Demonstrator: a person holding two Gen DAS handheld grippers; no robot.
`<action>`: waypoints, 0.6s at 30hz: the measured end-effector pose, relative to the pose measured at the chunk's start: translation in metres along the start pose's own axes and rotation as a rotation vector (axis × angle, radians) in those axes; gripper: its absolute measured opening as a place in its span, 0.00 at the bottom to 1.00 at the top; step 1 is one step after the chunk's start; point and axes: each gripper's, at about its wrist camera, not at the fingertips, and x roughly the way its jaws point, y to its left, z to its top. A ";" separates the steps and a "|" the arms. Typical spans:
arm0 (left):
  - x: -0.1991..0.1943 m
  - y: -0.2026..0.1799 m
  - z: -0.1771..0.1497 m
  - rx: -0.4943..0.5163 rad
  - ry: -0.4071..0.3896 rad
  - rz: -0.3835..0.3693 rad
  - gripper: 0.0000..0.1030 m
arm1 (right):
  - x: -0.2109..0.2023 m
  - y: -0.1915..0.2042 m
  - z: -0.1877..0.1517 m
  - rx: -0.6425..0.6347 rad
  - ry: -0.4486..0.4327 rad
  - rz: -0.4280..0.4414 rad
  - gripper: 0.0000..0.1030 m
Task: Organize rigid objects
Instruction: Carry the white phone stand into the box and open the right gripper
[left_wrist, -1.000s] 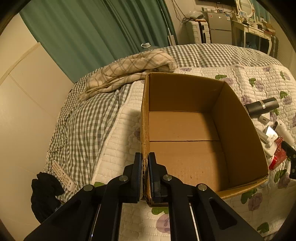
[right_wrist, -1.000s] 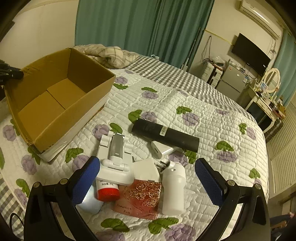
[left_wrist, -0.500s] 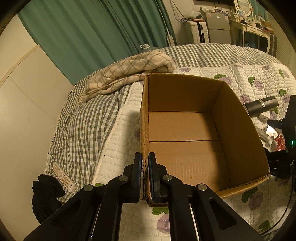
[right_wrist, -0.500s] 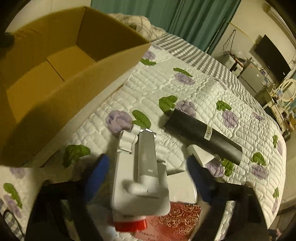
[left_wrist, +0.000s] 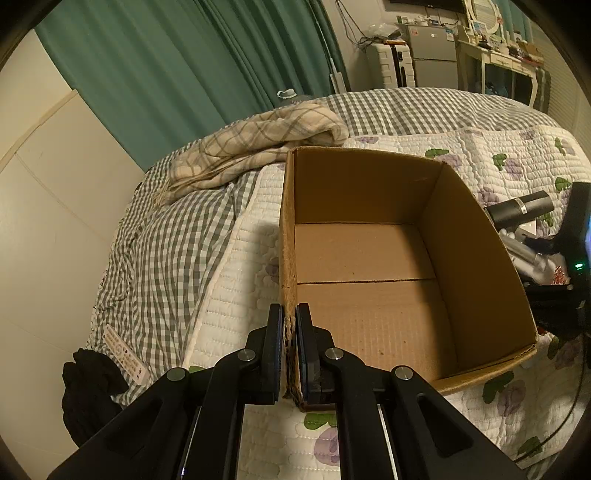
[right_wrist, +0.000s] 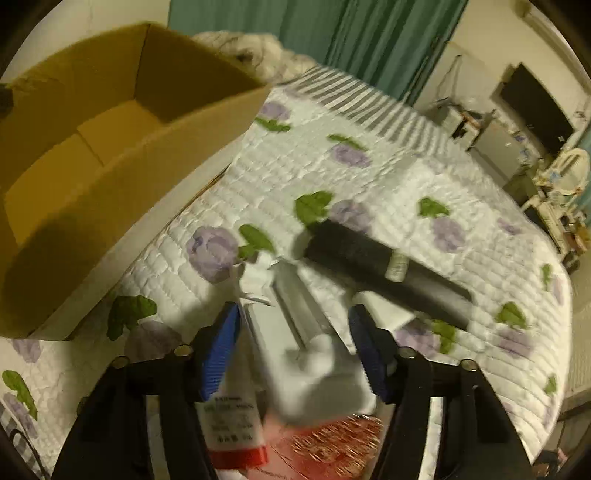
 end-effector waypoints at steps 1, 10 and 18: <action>0.000 0.000 0.000 0.001 -0.001 0.000 0.07 | 0.003 0.003 0.001 -0.021 0.000 -0.027 0.49; 0.000 0.000 -0.002 0.002 -0.006 -0.005 0.07 | -0.009 0.000 0.001 -0.016 -0.042 -0.014 0.44; 0.000 0.000 -0.002 0.003 -0.010 -0.013 0.07 | -0.083 -0.013 0.023 0.027 -0.221 0.019 0.44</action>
